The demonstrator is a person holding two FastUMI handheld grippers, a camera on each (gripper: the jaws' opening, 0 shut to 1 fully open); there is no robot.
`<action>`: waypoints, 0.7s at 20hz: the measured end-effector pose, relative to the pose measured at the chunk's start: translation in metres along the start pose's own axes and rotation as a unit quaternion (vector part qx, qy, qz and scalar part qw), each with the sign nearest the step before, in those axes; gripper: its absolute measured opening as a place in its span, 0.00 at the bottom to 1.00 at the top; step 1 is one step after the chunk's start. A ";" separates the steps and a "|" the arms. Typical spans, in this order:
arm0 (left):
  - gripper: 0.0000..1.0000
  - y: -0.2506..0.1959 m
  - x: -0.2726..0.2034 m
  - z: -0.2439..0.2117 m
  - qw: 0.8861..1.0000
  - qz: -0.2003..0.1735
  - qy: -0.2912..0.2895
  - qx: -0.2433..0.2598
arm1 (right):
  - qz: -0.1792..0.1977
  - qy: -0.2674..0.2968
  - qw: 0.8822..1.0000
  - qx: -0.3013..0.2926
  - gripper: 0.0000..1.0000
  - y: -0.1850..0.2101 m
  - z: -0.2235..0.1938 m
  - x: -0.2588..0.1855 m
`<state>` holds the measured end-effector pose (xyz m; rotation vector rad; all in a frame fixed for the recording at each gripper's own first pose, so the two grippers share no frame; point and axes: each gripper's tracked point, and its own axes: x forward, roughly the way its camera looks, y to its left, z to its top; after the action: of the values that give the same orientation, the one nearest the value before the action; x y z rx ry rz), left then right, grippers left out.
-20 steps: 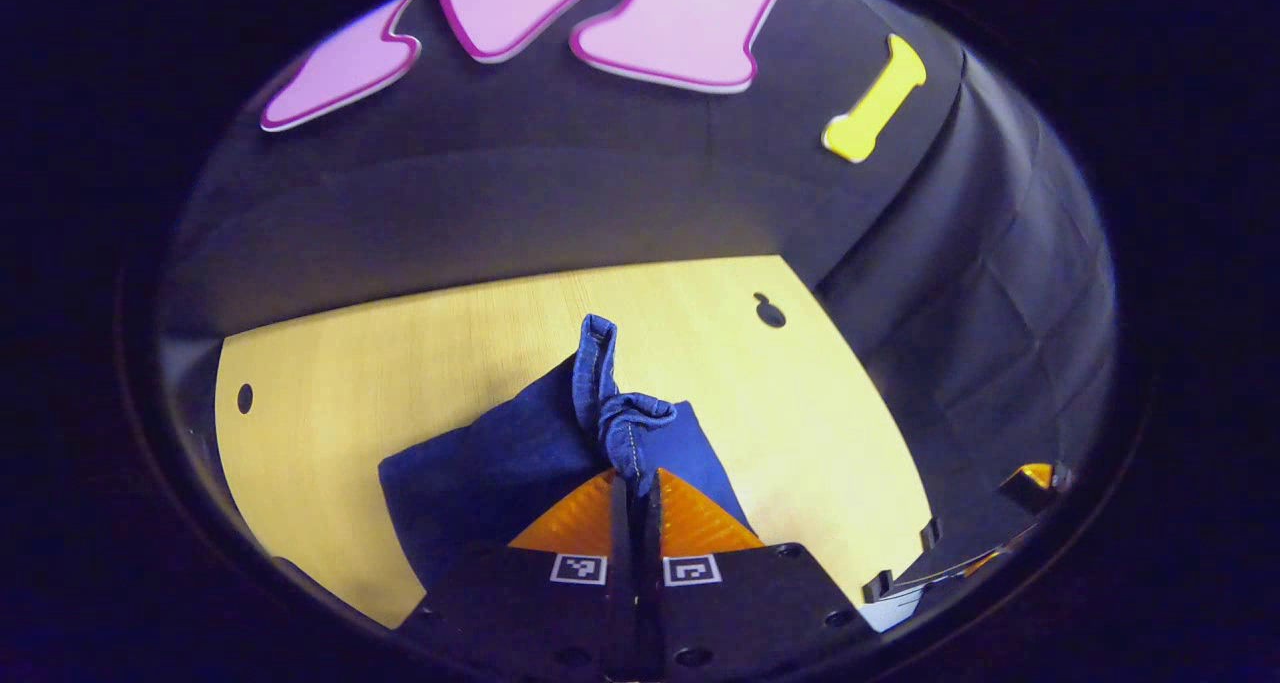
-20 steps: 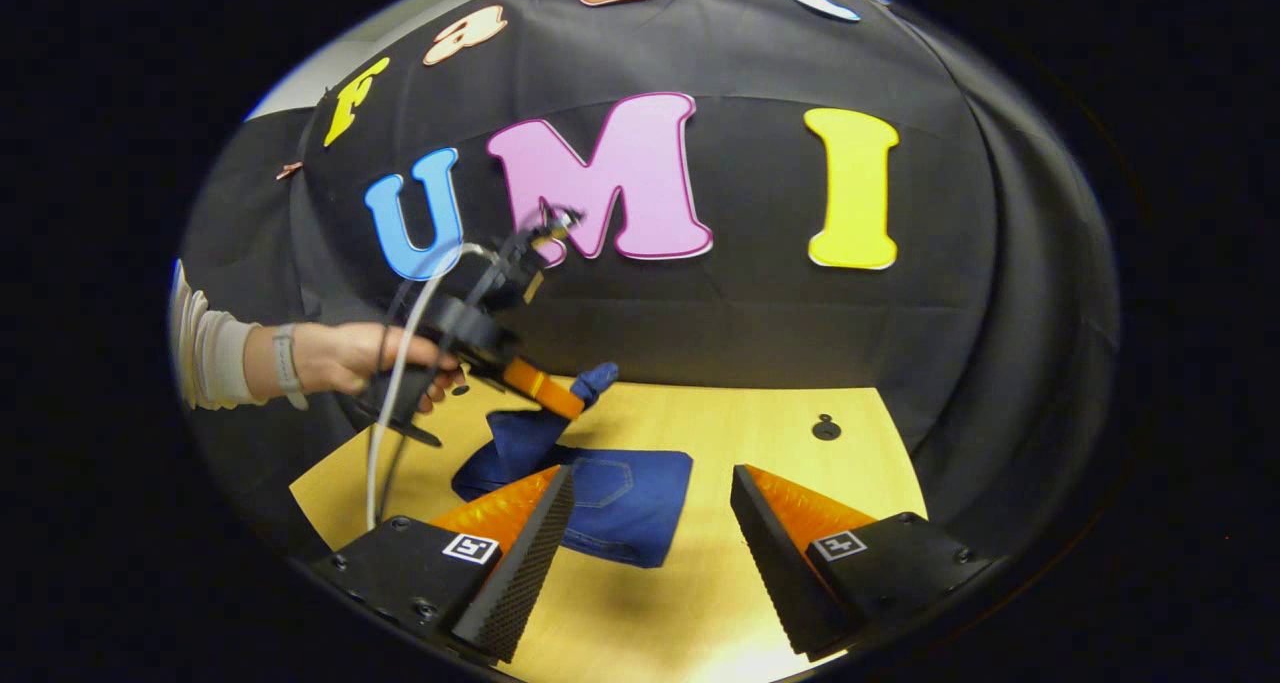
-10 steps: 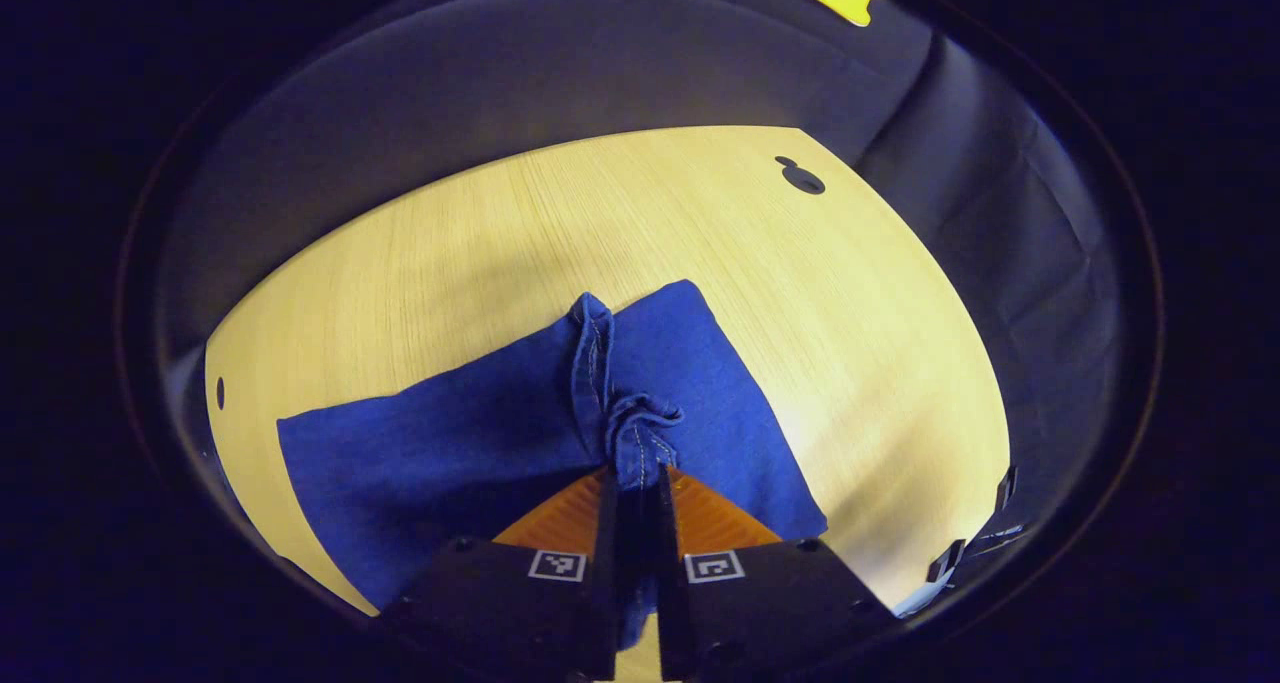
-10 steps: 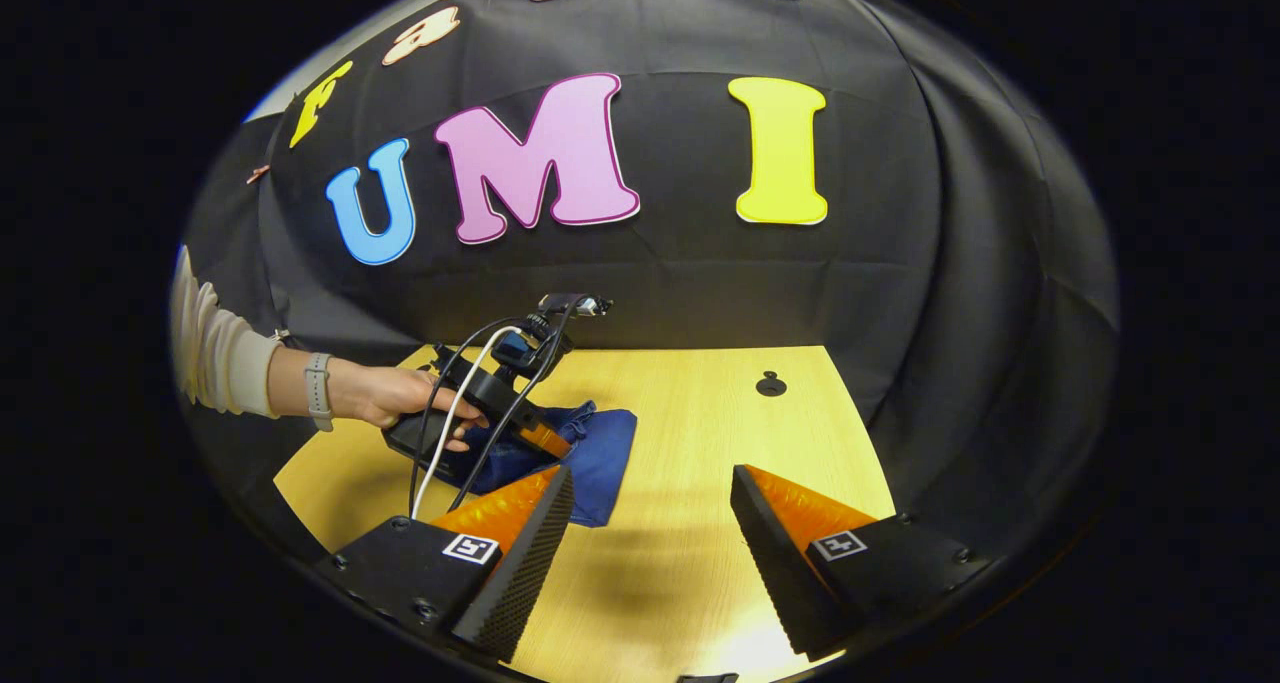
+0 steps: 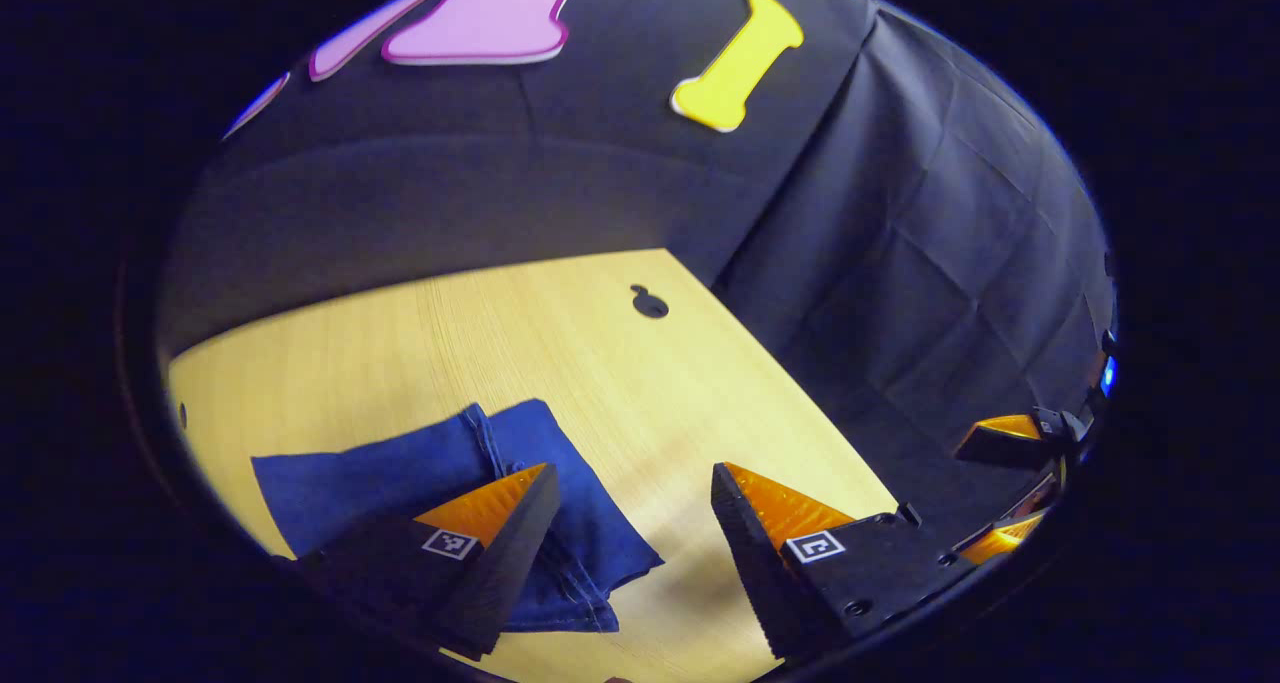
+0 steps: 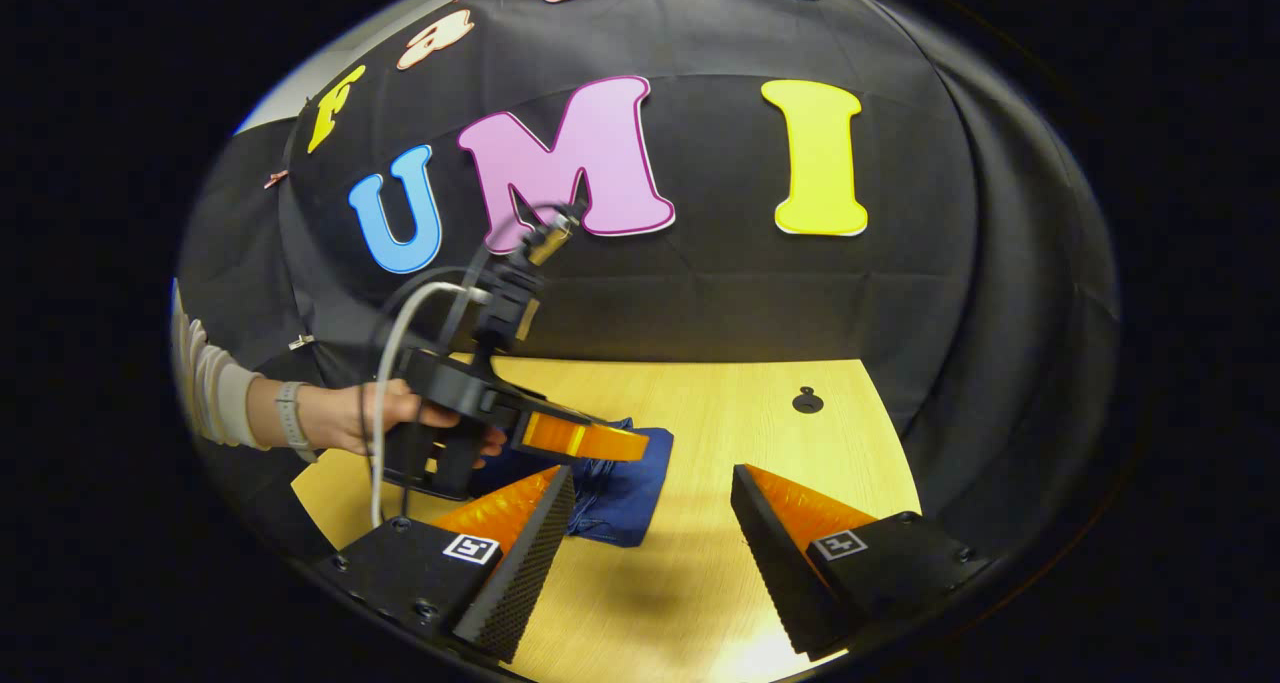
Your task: Grasp the waist and the cuffs of the jeans and fold them to make the two legs overlap; first hold the waist and fold one-third of the jeans toward the cuffs, then hold the cuffs and fold the remaining one-third in the same direction to finish folding.
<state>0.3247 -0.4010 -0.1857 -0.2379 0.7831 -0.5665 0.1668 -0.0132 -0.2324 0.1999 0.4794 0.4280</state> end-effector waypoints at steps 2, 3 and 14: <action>0.96 -0.003 -0.057 0.020 0.997 0.022 -0.069 0.021 | -0.006 -0.018 1.000 -0.012 0.97 0.006 0.015 -0.004; 0.96 -0.004 -0.088 0.024 0.994 0.032 -0.099 0.028 | -0.010 -0.028 0.999 -0.013 0.97 0.012 0.023 -0.009; 0.97 -0.023 -0.384 -0.087 0.941 0.198 -0.271 0.031 | -0.069 -0.120 0.988 -0.071 0.97 0.114 0.080 -0.145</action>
<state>0.0340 -0.2033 -0.0076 -0.1593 0.2600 -0.1256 0.0494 0.0176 -0.0722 0.0792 0.2232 0.2964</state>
